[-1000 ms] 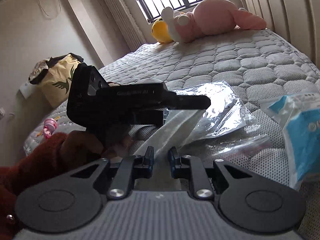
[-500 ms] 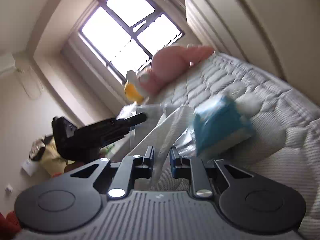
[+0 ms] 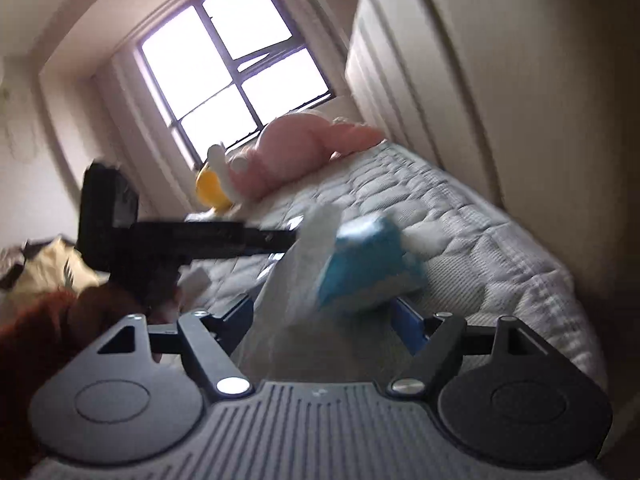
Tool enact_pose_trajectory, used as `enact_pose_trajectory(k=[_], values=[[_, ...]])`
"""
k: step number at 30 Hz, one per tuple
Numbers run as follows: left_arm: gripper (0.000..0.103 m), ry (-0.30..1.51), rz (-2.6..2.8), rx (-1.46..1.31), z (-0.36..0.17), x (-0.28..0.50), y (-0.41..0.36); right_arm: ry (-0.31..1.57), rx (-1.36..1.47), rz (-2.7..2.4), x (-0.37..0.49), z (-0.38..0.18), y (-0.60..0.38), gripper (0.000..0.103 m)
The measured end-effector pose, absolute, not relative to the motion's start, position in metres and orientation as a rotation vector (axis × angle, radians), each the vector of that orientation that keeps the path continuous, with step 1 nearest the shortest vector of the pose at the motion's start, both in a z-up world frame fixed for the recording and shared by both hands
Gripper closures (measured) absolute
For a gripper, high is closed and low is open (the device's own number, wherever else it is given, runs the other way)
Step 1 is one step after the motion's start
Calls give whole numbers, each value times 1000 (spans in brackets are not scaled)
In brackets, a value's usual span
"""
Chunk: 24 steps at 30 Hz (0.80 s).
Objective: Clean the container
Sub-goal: 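Wipe the tissue in the right gripper over the bag held by the left gripper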
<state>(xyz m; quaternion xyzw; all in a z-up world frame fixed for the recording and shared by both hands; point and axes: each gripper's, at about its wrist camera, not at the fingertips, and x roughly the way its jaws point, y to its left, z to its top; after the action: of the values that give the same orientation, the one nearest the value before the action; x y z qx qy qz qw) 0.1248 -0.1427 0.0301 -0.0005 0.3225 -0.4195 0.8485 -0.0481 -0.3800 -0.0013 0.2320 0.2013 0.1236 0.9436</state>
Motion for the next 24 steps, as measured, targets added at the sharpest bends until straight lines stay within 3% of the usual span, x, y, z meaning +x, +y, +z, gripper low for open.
enact_pose_trajectory(k=[5,6,7,9,15,17,19,24], values=[[26,645,-722,-71,35,117,-104,456,395,341,-26,-10,-338,23],[20,656,-702,-78,35,118,-98,462,373,348,-20,-11,-329,34],[16,674,-683,-87,33,119,-92,463,353,339,-16,-12,-325,60],[11,729,-666,-121,27,123,-84,464,318,321,-9,-13,-316,82],[10,852,-676,-412,3,143,-80,422,480,313,-19,-4,-347,83],[17,855,-733,-499,-3,150,-92,408,483,274,-25,0,-355,83],[62,918,-824,-609,-15,161,-105,411,439,216,-27,4,-359,82],[75,956,-870,-701,-28,168,-106,445,166,106,3,11,-327,82]])
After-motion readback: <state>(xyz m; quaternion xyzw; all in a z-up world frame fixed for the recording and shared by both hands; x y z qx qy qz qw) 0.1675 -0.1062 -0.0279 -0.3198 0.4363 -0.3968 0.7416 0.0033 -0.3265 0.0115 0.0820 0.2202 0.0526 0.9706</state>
